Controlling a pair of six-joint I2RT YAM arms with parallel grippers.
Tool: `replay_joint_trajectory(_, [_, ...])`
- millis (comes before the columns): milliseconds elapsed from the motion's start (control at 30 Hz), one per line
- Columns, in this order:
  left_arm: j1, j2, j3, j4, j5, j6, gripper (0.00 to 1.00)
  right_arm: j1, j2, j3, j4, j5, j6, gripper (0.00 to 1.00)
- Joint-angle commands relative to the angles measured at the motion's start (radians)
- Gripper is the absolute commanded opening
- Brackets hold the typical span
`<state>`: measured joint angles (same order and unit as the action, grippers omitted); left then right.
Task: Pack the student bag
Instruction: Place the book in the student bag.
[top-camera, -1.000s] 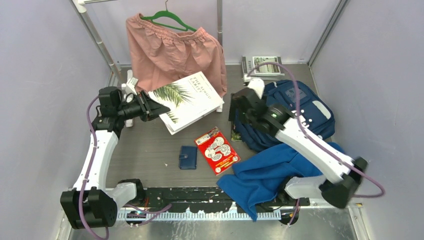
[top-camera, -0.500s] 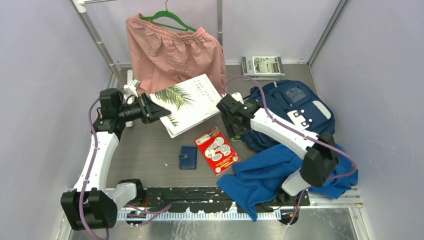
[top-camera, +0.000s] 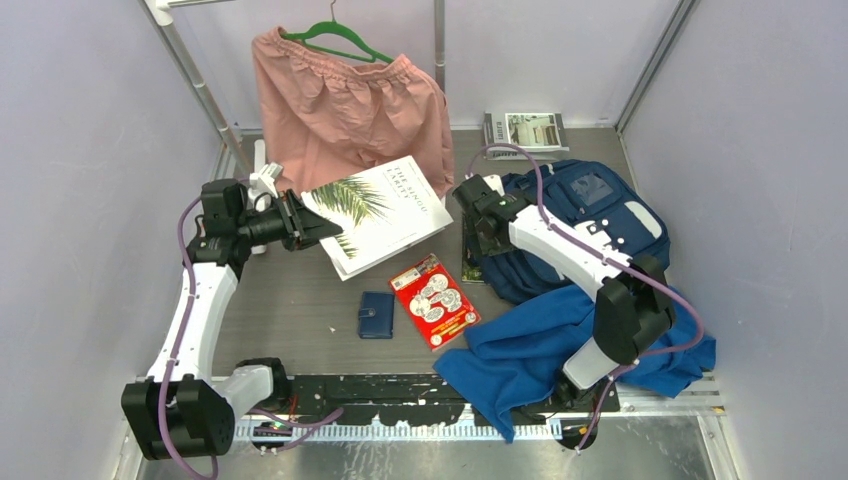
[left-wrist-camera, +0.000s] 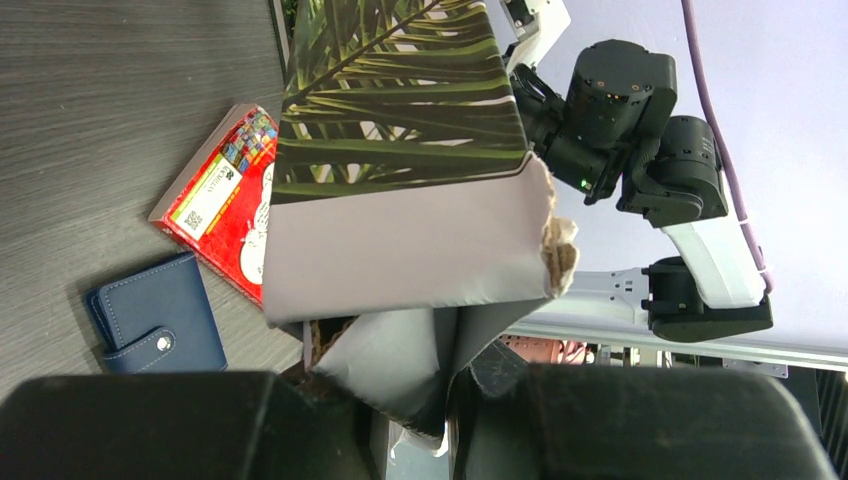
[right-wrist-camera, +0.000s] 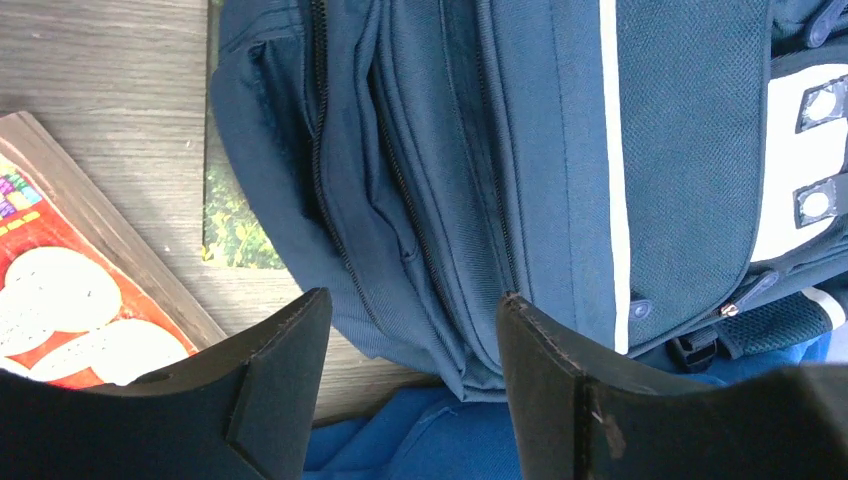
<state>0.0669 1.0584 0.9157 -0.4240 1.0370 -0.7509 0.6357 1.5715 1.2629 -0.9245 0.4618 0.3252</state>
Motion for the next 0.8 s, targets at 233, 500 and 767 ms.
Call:
replay_joint_trajectory(233, [0.004,-0.021,0.019,0.051,0.047,-0.008,0.07,-0.061,0.026,-0.057,0.126,-0.059,-0.015,0.55])
replay_joint_trajectory(500, [-0.019,-0.029,0.02,0.061,0.048,-0.025,0.08,-0.067,0.03,-0.061,0.127,-0.048,-0.008,0.18])
replay_joint_trajectory(767, [-0.137,-0.082,-0.026,0.183,-0.02,-0.143,0.06,-0.066,-0.164,0.088,0.01,-0.098,-0.014,0.01])
